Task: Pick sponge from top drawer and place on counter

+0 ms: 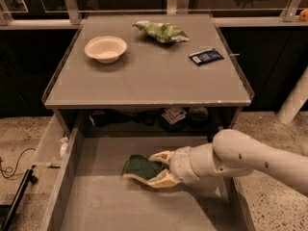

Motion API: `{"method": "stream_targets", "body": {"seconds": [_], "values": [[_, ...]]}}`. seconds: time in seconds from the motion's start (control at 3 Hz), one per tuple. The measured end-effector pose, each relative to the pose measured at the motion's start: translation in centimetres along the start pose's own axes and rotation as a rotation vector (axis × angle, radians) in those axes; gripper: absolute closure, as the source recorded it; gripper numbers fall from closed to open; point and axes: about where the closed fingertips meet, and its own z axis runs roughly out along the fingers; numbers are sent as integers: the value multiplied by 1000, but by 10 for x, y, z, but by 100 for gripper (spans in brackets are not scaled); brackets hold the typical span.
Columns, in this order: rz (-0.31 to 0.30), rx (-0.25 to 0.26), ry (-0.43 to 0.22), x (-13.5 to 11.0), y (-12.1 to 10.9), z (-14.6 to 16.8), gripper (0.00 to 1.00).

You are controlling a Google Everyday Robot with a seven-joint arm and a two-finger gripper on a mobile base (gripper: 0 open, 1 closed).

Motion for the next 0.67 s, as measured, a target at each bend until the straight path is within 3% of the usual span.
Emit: {"method": "stream_targets", "body": {"seconds": [0.67], "values": [[-42,95,15,-56,10,-84,100]]}}
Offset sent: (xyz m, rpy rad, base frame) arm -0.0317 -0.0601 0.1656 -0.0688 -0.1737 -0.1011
